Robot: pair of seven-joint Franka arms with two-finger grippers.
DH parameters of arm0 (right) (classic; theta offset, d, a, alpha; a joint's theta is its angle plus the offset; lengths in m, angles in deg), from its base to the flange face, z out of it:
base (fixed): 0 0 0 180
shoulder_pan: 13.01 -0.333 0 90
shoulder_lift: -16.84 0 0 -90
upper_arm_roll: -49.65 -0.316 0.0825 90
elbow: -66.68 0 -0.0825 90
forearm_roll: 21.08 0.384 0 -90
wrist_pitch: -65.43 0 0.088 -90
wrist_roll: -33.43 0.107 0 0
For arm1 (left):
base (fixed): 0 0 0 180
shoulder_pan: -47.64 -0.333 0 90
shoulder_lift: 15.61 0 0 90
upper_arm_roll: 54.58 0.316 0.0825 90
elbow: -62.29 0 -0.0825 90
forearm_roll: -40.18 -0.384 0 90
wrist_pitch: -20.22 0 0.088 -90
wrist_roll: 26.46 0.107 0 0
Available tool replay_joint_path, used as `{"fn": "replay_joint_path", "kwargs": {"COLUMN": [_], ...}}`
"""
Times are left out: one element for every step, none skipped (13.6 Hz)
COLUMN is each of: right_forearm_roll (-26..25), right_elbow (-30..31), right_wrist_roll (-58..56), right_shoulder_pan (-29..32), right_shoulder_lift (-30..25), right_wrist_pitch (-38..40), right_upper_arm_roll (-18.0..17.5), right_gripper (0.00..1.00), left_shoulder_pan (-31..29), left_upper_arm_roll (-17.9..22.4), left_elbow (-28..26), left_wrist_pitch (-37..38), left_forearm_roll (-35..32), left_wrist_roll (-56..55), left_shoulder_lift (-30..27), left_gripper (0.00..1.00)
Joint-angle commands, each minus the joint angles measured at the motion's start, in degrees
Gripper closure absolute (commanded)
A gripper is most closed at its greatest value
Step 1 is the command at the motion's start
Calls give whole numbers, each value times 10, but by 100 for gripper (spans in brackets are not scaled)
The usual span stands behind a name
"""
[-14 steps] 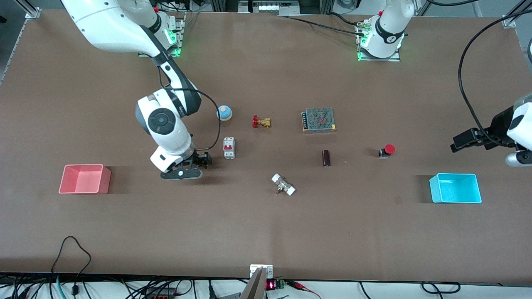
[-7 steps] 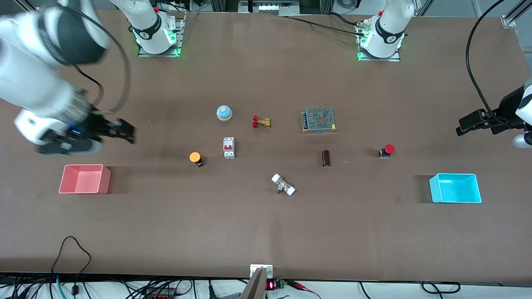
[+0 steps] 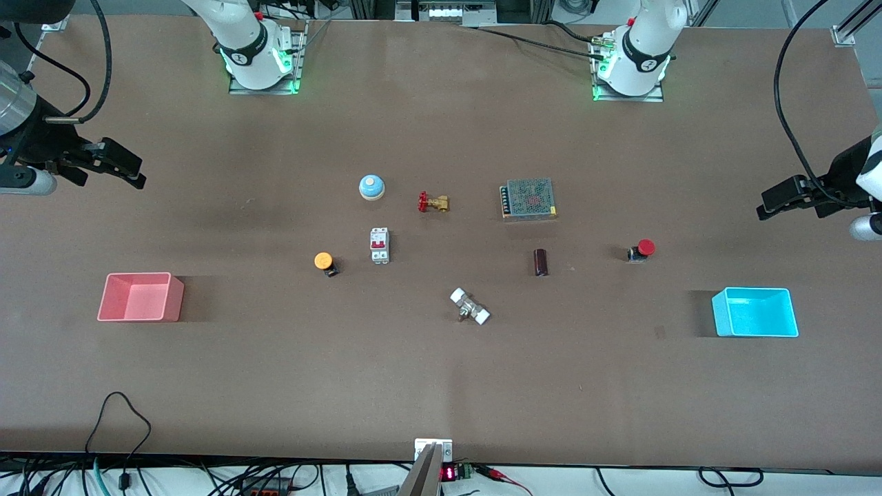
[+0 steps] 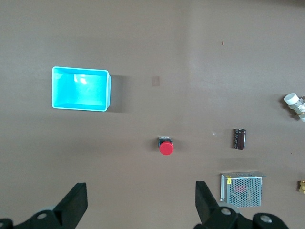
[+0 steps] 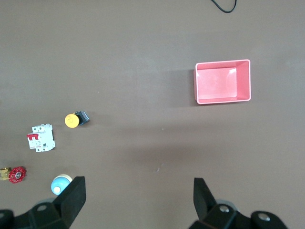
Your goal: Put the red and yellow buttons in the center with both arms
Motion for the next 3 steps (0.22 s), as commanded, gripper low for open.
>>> {"fn": "replay_joint_path", "kwargs": {"right_forearm_roll": [7,7,7], "right_elbow": [3,3,4], "right_wrist_roll": [0,3,4], "right_shoulder_pan": [2,2,1], "right_shoulder_lift": [-5,-5,-6], "right_wrist_pitch": [4,4,5], "right_upper_arm_roll": [1,1,1], "right_gripper": [0,0,0], "left_shoulder_pan": [-1,-1,-1], "left_upper_arm_roll": [-2,-2,-2], "left_elbow": [-3,-5,-5], "left_wrist_pitch": [9,9,9], "left_forearm_roll": [-14,-14,-14], "left_wrist_roll": [8,8,8], "left_shoulder_lift": [-10,-11,-11], "left_gripper": [0,0,0]}}
